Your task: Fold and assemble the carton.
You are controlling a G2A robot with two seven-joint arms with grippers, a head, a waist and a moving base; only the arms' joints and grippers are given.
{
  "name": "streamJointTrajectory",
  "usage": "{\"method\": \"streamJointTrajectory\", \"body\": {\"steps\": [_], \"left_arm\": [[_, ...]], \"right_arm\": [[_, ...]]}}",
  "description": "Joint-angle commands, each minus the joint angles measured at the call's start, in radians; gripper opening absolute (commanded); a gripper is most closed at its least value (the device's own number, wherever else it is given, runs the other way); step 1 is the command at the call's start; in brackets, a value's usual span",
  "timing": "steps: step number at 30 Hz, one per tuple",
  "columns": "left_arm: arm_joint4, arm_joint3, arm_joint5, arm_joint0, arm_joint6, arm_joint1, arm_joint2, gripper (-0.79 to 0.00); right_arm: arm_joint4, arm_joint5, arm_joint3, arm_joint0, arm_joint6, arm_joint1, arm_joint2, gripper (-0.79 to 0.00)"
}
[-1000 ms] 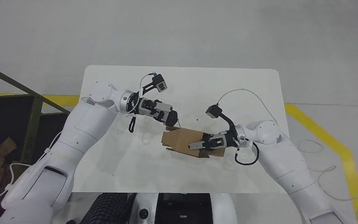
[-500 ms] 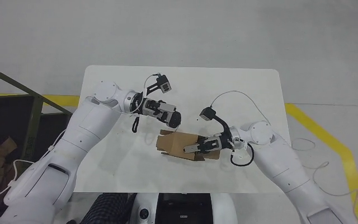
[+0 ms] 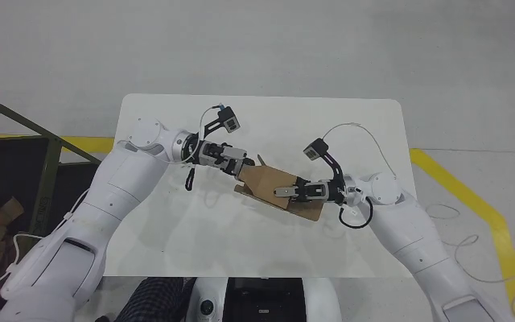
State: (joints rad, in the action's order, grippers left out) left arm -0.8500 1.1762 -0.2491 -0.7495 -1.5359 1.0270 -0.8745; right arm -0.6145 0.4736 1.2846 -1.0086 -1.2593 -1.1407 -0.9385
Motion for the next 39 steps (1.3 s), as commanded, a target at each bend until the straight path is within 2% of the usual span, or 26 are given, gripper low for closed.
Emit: {"method": "streamJointTrajectory", "body": {"steps": [1, 17, 27, 39], "left_arm": [[0.002, 0.007, 0.004, -0.004, 0.000, 0.000, 0.000, 0.000], [0.012, 0.030, 0.020, -0.023, 0.000, 0.001, -0.009, 0.000], [0.011, 0.022, 0.027, -0.012, 0.000, 0.012, 0.009, 0.000], [0.002, 0.003, 0.022, -0.003, 0.000, 0.020, 0.014, 0.000]], "right_arm": [[-0.012, -0.013, -0.007, -0.001, 0.017, -0.002, -0.004, -0.785], [-0.073, -0.064, -0.059, -0.004, 0.138, -0.015, -0.033, -0.785], [-0.043, -0.089, 0.002, -0.035, 0.225, -0.020, -0.041, -0.785], [-0.027, -0.107, 0.081, -0.087, 0.239, -0.016, -0.071, -0.785]]}}
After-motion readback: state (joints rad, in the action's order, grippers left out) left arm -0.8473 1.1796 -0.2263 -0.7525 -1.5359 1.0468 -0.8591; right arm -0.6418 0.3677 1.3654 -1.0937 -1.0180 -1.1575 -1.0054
